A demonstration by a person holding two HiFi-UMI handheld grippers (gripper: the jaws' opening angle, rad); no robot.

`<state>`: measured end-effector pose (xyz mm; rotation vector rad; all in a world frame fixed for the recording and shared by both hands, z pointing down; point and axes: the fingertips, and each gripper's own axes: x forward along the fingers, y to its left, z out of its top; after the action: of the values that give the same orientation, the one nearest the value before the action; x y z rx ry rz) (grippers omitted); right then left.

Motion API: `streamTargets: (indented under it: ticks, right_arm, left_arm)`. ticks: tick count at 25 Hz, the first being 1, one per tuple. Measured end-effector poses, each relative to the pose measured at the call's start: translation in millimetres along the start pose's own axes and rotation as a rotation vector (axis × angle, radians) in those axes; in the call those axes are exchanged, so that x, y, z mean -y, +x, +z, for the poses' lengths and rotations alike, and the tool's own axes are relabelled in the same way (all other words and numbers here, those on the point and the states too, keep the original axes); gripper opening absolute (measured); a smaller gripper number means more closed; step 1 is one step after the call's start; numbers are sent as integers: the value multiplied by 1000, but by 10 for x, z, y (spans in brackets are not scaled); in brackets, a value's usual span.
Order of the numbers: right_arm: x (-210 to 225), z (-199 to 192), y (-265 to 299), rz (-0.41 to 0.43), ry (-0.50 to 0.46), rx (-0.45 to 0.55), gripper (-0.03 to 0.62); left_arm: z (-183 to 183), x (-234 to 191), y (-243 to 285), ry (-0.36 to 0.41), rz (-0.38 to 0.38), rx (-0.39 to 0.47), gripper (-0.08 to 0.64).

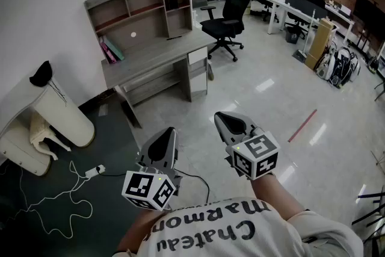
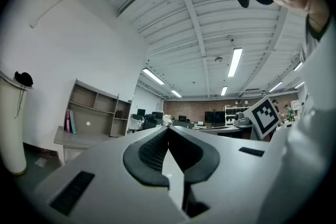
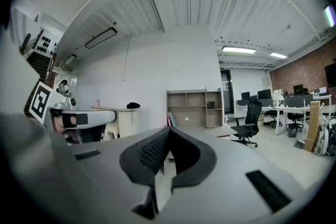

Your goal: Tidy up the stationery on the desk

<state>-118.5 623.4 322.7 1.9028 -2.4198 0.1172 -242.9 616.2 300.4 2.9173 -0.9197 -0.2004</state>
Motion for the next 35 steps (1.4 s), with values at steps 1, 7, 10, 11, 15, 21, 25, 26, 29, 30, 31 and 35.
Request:
streamTargets:
  ticks: [1,7,10,11,15,21,25,26,29,30,31,35]
  right_arm:
    - [-15,1,-2,-1,-4,-2,11]
    - [-104,-14,-40,-15,-18,-6,11]
    - [-167,-81,-71,-23,-22,-18,11]
    - [-189,-115,-76,-25,-21,-24,11]
    - [-242,-210,-45,-26,-5,-38,11]
    - [-406,-216,270,33,-12,-37,11]
    - [-403,-277,511,64,-30,-61,11]
    - [-365,-270,575,67,-30,-59,11]
    - [-212,-206,811,74,-30,-45,11]
    - [-160,-190,895,79,-31,-42,11]
    - [-110,-172,981,86,-31,-39,11]
    - [131,-88,1410,123,-47,-29,11]
  left_arm:
    - [9,-8,-17,-1,0,3,15]
    - [17,-47,-122,-15,-5,19,15]
    - [-12,-121,-200,-22,13,17,15]
    - [-23,-173,-238,-27,27,16,15]
    - [-34,-439,-436,-65,111,47,15]
    - [-69,-723,-563,-87,160,59,15]
    - [-112,-899,-487,-90,186,53,15]
    - [-113,-950,-448,-88,193,54,15]
    - [-105,-1127,-260,-86,210,53,15]
    - [-103,-1183,-186,-86,212,53,15]
    - [-96,-1238,-109,-85,214,56,15]
    - [-64,-1494,277,-80,229,70,15]
